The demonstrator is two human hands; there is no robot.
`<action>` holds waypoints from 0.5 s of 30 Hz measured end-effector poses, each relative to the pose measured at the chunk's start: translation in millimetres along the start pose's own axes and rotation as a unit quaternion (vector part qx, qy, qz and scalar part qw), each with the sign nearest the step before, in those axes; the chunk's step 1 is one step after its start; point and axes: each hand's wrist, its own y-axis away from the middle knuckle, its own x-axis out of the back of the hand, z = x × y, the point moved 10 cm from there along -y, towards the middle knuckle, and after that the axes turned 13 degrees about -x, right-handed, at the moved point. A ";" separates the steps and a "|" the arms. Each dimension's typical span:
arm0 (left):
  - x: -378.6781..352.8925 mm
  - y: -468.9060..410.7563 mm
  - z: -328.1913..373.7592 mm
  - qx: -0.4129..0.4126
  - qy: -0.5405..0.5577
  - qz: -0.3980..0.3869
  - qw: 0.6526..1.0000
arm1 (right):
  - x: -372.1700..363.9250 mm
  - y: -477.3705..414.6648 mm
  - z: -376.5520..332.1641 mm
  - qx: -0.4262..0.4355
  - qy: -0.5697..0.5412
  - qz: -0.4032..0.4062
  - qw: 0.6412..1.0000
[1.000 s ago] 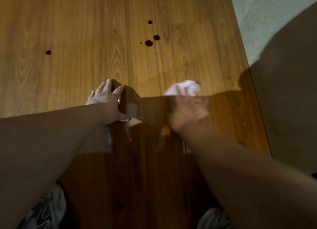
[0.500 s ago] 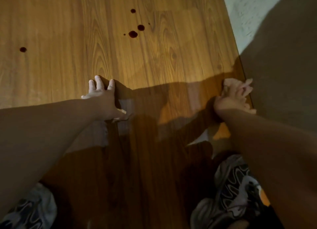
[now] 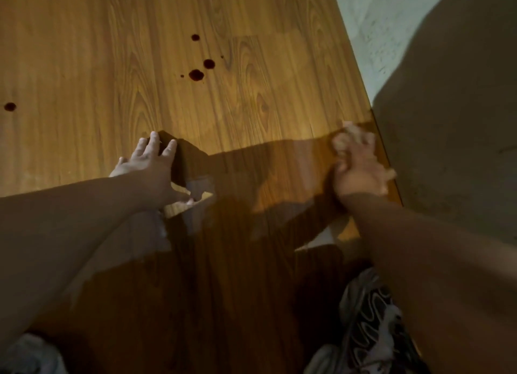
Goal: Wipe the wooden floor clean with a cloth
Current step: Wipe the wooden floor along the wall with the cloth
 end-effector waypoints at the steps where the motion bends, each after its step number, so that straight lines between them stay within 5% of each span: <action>1: 4.4 -1.6 -0.4 -0.003 -0.002 0.009 1.000 | 2.8 -12.3 18.7 -0.062 -0.044 -0.026 0.997; 5: 19.7 -11.3 2.5 -0.021 0.006 0.041 0.999 | -5.8 -2.8 3.9 -0.141 -0.081 -0.048 0.986; 8: 28.0 -18.3 -0.2 -0.016 0.015 0.059 0.998 | -6.0 46.4 -90.4 0.075 -0.080 0.003 0.994; 11: 38.0 -26.2 -8.6 0.012 0.025 0.068 0.997 | -24.2 94.3 -163.9 0.295 -0.096 -0.081 0.947; 13: 42.4 -31.5 -15.1 0.031 0.027 0.068 0.997 | -22.8 86.6 -173.2 0.363 -0.090 -0.112 0.921; 15: 44.1 -35.8 -22.1 0.048 0.034 0.060 0.997 | -15.1 49.6 -155.2 0.346 -0.058 -0.080 0.933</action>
